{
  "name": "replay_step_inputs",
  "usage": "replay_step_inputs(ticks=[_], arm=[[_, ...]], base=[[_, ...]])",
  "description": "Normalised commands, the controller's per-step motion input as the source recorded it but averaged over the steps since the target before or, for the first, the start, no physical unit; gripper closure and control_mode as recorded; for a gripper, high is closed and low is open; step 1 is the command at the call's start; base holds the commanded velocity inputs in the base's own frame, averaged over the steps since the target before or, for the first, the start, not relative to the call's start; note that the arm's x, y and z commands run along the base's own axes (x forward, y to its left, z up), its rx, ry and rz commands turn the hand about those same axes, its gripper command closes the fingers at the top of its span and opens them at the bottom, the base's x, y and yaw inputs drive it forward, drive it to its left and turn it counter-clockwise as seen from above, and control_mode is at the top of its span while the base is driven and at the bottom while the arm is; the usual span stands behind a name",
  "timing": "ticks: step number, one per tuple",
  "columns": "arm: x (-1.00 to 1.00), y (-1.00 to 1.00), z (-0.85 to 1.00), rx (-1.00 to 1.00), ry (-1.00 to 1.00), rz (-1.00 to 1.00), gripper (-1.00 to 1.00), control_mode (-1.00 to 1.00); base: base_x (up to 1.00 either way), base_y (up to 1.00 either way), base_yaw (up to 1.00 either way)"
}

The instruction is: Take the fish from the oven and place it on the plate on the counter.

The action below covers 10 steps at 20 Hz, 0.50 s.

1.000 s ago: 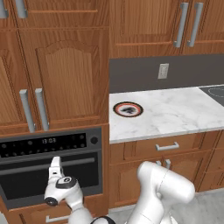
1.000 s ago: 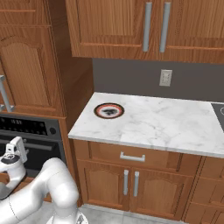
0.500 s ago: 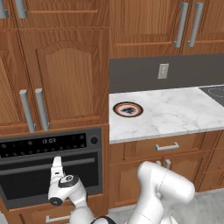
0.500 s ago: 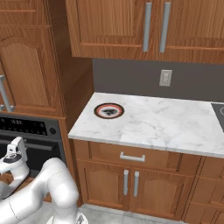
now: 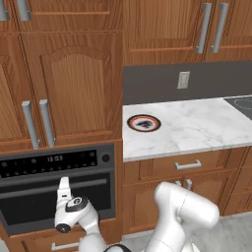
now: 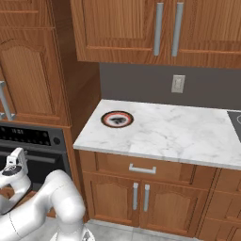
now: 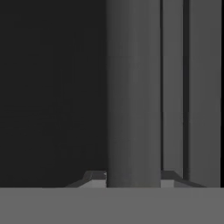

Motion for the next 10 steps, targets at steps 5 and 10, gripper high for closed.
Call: replay_step_inputs(ticks=[5,10], arm=[[-0.78,0.77,-0.17,0.0,0.0,0.0,1.0,-1.0],[-0.92,0.81,-0.37,0.0,0.0,0.0,1.0,-1.0]], base=[[0.0,0.0,0.0],[0.0,0.0,0.0]])
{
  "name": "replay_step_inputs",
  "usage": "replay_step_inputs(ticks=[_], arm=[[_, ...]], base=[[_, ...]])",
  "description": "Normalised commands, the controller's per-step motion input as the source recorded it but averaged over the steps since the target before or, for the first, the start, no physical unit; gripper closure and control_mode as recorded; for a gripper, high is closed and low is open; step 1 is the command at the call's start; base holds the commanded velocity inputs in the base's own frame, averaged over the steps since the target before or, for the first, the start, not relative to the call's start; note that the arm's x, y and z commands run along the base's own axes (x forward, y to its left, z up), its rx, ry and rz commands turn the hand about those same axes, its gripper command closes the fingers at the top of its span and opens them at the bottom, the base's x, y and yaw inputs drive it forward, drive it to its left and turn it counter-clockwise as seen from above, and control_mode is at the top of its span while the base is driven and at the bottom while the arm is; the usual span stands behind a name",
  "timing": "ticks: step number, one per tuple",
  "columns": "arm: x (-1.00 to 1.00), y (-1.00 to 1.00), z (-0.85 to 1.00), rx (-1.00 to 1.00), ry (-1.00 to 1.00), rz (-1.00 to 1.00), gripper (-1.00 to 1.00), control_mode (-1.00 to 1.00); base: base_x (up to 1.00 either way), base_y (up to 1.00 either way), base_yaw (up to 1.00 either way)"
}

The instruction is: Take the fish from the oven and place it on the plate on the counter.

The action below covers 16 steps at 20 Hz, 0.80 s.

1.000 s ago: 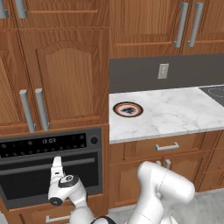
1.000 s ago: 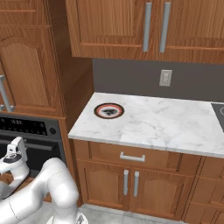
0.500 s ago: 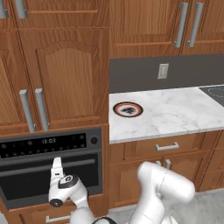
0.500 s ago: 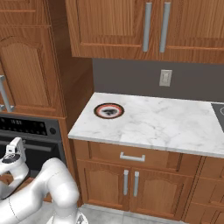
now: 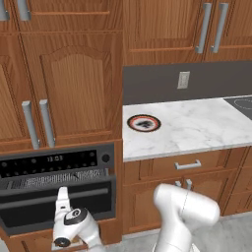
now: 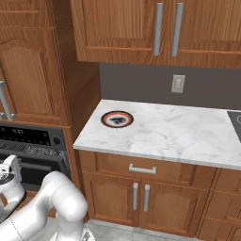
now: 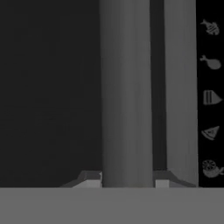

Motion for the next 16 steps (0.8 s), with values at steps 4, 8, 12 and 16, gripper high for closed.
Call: replay_step_inputs(ticks=[4,8,12,16], arm=[[-1.0,0.75,-0.69,0.0,0.0,0.0,1.0,-1.0],[-1.0,0.72,-0.79,0.0,0.06,0.0,1.0,-1.0],[-1.0,0.7,-0.81,0.0,0.12,0.0,1.0,-1.0],[-0.92,0.71,-0.85,0.0,0.16,0.0,1.0,-1.0]], base=[[0.0,0.0,0.0],[0.0,0.0,0.0],[0.0,0.0,0.0],[0.0,0.0,0.0]])
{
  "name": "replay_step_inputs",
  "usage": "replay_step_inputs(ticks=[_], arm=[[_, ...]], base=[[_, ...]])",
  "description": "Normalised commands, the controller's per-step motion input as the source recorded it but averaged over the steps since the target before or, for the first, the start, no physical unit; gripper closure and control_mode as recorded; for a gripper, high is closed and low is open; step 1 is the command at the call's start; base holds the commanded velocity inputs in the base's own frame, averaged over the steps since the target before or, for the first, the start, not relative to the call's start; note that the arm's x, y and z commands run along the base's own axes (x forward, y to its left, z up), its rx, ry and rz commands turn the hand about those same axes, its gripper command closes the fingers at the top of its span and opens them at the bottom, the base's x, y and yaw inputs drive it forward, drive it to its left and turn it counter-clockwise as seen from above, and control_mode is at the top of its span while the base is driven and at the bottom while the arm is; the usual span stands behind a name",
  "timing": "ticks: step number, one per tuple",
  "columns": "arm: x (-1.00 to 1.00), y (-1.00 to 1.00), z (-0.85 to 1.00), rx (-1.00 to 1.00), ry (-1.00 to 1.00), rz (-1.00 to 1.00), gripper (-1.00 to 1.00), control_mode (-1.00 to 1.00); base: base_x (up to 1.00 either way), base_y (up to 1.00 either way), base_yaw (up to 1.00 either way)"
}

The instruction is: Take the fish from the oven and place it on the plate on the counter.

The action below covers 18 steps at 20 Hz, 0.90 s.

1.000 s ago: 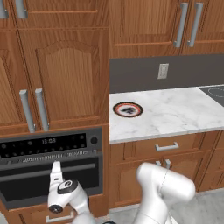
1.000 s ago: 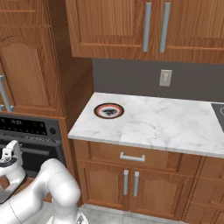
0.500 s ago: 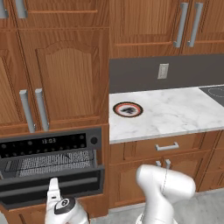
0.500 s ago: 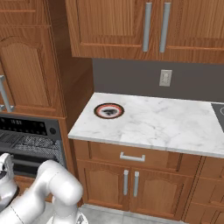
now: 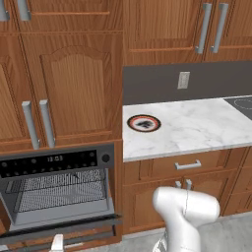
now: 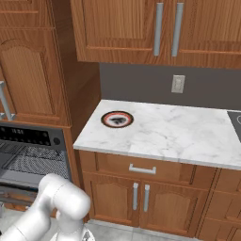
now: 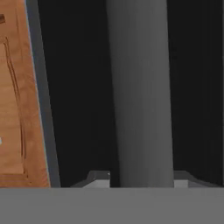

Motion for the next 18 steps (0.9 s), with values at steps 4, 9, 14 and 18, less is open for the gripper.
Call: replay_step_inputs(ticks=[4,9,14,18], arm=[[-0.81,0.7,-0.72,0.0,0.2,0.0,-1.0,-1.0],[-0.79,0.32,-0.08,0.12,0.33,0.01,-1.0,-1.0],[-0.7,0.23,0.12,0.27,0.55,0.04,-1.0,-1.0],[-0.78,0.32,0.26,0.26,0.49,0.06,-1.0,-1.0]], base=[[0.0,0.0,0.0],[0.0,0.0,0.0],[0.0,0.0,0.0],[0.0,0.0,0.0]])
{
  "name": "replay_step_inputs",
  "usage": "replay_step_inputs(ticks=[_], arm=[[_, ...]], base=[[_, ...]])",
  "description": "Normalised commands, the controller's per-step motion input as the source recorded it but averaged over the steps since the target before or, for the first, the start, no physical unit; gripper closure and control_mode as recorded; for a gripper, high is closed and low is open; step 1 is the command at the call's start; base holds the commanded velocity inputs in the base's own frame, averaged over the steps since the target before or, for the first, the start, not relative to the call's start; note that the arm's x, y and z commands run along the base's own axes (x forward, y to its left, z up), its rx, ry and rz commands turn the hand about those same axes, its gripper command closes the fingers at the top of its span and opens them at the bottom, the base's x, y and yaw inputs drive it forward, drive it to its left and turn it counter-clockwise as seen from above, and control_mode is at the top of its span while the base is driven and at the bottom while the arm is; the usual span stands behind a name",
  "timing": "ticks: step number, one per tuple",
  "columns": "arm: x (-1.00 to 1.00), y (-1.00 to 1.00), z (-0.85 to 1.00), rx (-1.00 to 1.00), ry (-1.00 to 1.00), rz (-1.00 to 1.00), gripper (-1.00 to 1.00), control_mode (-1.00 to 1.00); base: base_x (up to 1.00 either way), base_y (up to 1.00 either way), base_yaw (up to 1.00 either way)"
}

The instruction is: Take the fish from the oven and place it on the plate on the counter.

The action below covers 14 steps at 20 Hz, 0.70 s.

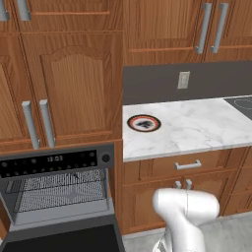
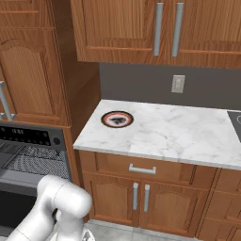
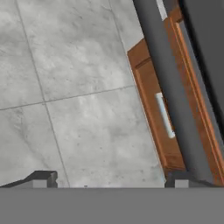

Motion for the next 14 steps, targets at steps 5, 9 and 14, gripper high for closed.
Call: replay_step_inputs(ticks=[5,9,14], arm=[[-0.57,0.16,0.91,0.07,0.08,0.05,-1.0,-1.0],[-0.13,0.0,1.0,0.0,-0.12,0.0,-1.0,-1.0],[0.01,-0.19,1.0,-0.01,-0.07,0.0,-1.0,-1.0]], base=[[0.0,0.0,0.0],[0.0,0.0,0.0],[0.0,0.0,0.0]])
